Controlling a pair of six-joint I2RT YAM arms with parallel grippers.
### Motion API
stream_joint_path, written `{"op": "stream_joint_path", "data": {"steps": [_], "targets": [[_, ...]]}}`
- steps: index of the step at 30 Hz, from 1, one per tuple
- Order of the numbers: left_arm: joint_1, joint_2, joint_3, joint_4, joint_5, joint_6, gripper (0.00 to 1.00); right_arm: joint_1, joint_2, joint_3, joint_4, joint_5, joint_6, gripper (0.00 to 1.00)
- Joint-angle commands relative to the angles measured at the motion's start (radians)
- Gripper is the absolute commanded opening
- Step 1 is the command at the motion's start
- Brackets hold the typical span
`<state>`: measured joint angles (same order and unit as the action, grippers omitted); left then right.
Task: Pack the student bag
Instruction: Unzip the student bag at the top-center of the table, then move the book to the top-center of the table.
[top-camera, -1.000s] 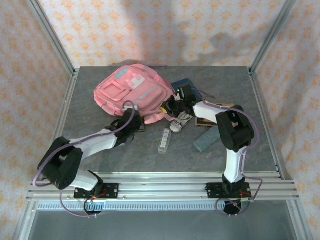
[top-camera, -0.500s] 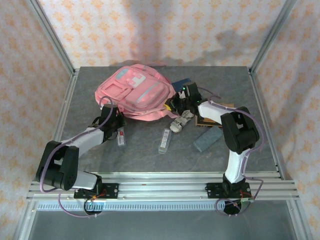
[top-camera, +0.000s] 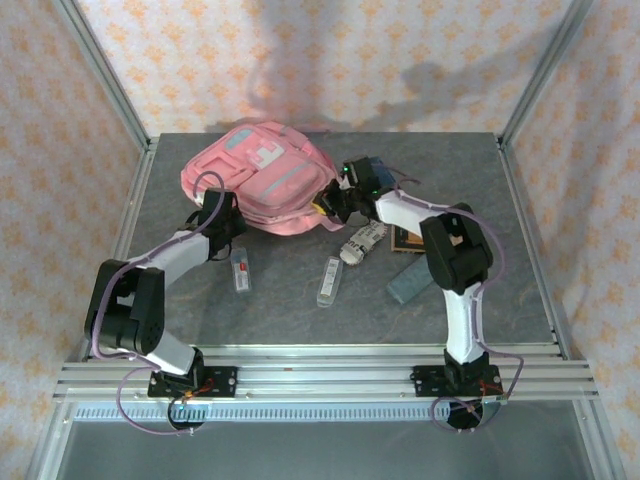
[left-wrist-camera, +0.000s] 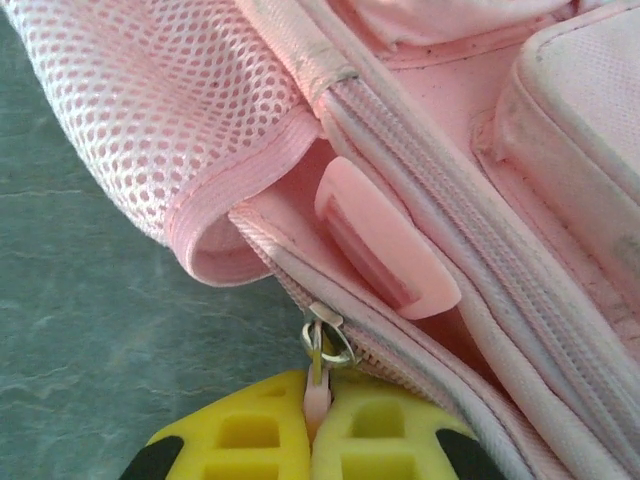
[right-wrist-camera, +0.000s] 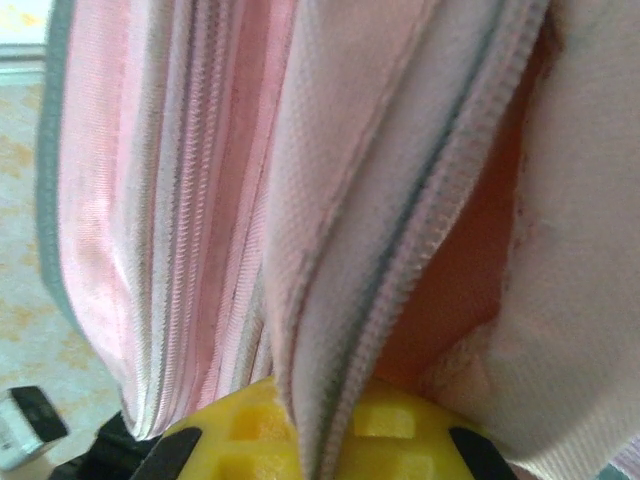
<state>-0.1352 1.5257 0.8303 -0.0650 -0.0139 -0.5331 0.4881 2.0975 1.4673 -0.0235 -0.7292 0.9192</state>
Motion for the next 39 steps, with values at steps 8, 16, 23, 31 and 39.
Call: {"op": "stream_joint_path", "data": {"steps": [8,16,23,31,39], "targets": [[0.008,-0.165,-0.076,-0.08,-0.035,-0.047,0.49,0.037,0.039,0.134,-0.16,0.054,-0.203,0.43],[-0.067,-0.317,-0.153,-0.054,0.085,-0.11,0.56,-0.046,-0.221,-0.052,-0.289,0.214,-0.367,0.51],[-0.24,-0.308,-0.154,0.05,0.124,-0.192,0.56,-0.165,-0.229,-0.04,-0.309,0.416,-0.419,0.5],[-0.426,-0.161,-0.071,0.143,0.129,-0.247,0.56,-0.208,0.004,0.129,-0.306,0.417,-0.424,0.31],[-0.475,-0.02,0.021,0.203,0.164,-0.26,0.56,-0.172,0.049,0.041,-0.251,0.323,-0.385,0.19]]}}
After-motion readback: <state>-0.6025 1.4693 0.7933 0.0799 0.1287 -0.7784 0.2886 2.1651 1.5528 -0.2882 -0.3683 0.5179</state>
